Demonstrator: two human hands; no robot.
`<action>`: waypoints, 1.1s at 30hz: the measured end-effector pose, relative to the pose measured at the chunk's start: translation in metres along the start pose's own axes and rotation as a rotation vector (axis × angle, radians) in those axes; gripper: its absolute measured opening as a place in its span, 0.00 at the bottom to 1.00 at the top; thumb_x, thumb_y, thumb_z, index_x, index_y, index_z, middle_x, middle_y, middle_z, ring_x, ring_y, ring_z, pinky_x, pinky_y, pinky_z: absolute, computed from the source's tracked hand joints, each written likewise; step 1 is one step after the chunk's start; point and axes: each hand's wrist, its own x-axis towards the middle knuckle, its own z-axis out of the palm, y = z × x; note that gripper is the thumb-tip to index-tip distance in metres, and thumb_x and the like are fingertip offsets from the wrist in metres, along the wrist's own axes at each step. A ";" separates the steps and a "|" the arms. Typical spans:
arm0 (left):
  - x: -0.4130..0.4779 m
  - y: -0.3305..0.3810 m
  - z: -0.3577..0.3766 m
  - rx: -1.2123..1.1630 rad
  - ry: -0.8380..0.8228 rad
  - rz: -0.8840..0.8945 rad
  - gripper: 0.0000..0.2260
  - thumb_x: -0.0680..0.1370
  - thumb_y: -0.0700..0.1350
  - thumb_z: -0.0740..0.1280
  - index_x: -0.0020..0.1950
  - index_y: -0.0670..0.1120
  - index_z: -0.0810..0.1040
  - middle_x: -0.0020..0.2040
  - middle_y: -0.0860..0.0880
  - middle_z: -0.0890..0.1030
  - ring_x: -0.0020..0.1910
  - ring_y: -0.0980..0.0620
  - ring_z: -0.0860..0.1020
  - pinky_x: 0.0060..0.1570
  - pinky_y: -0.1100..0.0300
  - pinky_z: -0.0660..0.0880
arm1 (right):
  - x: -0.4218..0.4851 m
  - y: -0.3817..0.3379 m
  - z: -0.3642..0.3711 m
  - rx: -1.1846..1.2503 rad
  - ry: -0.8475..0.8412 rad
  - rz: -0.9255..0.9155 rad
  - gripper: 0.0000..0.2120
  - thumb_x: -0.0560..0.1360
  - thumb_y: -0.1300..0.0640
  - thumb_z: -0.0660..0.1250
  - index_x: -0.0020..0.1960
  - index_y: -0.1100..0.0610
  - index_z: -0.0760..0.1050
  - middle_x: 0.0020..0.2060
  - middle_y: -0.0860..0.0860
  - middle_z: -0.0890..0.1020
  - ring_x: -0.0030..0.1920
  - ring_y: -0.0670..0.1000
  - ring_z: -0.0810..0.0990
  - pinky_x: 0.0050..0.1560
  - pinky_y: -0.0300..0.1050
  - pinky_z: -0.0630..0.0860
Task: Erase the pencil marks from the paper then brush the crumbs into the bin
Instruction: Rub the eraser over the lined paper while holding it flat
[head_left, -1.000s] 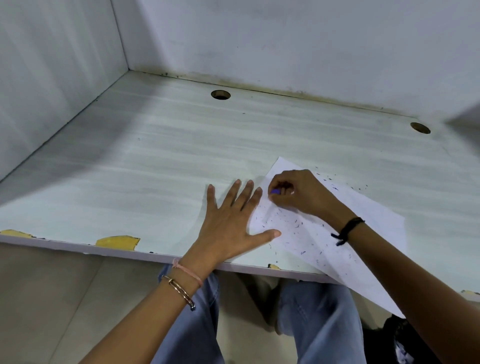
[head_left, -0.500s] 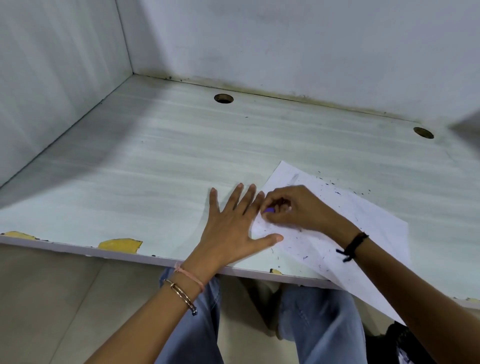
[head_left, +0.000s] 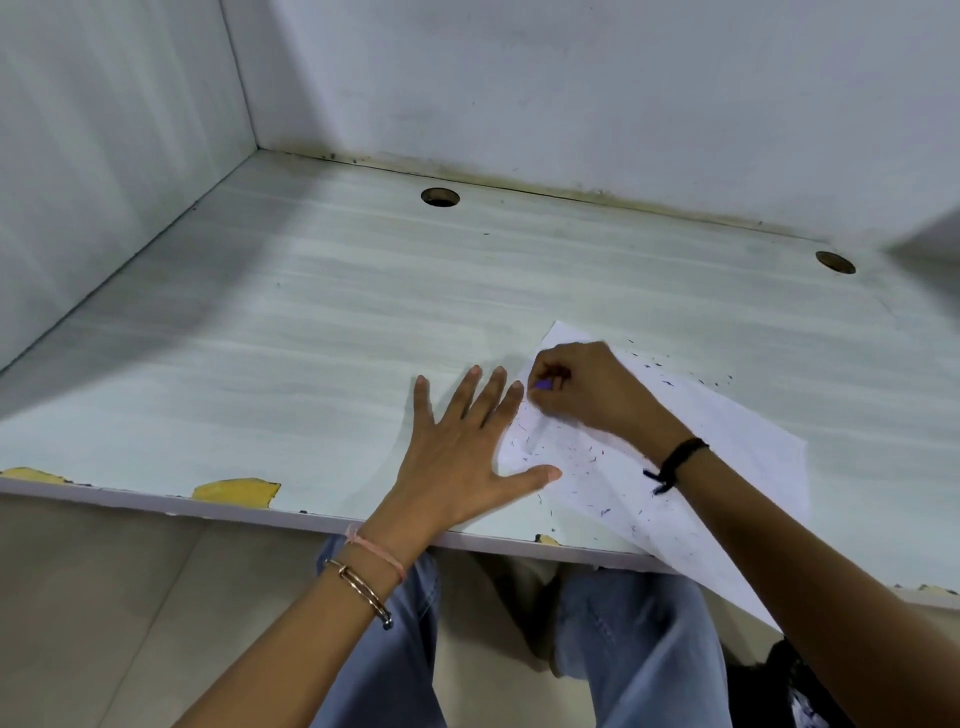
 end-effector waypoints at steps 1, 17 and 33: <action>0.000 0.000 0.000 -0.005 0.002 0.003 0.43 0.71 0.77 0.46 0.79 0.56 0.40 0.79 0.55 0.39 0.77 0.54 0.34 0.70 0.35 0.31 | -0.006 -0.005 0.004 -0.003 -0.061 -0.026 0.02 0.69 0.63 0.69 0.40 0.58 0.80 0.33 0.48 0.80 0.32 0.43 0.75 0.38 0.38 0.74; 0.018 0.011 -0.005 -0.049 0.085 -0.002 0.43 0.69 0.77 0.44 0.73 0.49 0.62 0.77 0.51 0.58 0.78 0.52 0.48 0.71 0.31 0.44 | -0.017 0.025 -0.003 0.178 0.118 0.209 0.06 0.72 0.61 0.69 0.44 0.51 0.82 0.39 0.43 0.81 0.37 0.38 0.76 0.38 0.22 0.68; 0.050 0.012 0.005 0.000 -0.038 0.037 0.44 0.68 0.79 0.44 0.79 0.59 0.41 0.79 0.53 0.39 0.77 0.53 0.34 0.67 0.30 0.32 | -0.006 0.020 -0.020 0.027 0.055 0.127 0.03 0.68 0.64 0.71 0.40 0.58 0.82 0.34 0.52 0.83 0.37 0.49 0.81 0.41 0.42 0.78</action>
